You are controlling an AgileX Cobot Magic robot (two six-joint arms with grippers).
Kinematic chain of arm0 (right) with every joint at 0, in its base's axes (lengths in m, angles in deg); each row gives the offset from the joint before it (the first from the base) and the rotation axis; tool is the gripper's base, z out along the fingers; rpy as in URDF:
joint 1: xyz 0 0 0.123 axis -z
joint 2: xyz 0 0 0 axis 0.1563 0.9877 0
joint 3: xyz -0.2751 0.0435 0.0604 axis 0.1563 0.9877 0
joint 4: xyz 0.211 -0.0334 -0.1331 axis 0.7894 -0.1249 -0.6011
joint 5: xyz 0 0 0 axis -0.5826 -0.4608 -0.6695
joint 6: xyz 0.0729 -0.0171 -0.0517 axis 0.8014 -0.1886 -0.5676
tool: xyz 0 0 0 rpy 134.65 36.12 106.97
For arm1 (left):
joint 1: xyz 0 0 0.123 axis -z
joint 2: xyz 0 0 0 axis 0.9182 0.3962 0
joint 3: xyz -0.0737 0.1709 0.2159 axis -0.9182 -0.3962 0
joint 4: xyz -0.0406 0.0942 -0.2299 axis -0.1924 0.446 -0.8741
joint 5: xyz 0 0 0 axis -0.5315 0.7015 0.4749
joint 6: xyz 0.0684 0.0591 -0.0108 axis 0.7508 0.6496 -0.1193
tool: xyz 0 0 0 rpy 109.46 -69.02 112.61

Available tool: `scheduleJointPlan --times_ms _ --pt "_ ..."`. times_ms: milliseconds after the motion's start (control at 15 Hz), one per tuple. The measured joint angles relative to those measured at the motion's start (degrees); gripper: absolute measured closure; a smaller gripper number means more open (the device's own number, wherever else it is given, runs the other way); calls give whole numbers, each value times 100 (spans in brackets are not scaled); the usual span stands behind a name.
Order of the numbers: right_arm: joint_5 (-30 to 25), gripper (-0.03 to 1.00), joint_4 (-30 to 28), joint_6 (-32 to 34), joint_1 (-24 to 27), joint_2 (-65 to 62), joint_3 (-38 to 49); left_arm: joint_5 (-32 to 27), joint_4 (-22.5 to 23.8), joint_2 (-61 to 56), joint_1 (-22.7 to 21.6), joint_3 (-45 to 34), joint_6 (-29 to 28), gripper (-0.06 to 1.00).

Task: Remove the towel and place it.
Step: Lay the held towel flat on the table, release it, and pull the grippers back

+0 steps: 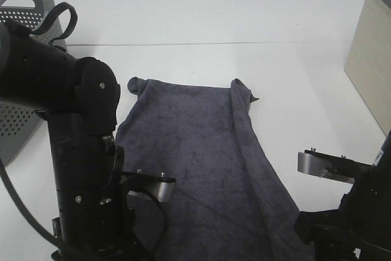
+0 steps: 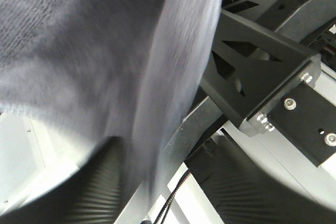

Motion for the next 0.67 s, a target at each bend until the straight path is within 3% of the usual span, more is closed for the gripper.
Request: scheduleJointPlan --times_ms 133,400,533,667 --pt "0 36 17 0 0 0 0 0 0 -6 0 0 -11 21" --pt "-11 33 -143 0 0 6 -395 -29 11 -52 0 367 -11 18" --pt "-23 33 -556 0 0 11 -842 -40 103 -52 0 859 -11 18" --pt "-23 33 -1278 0 0 11 -1387 -46 510 -52 -17 1495 -11 18"
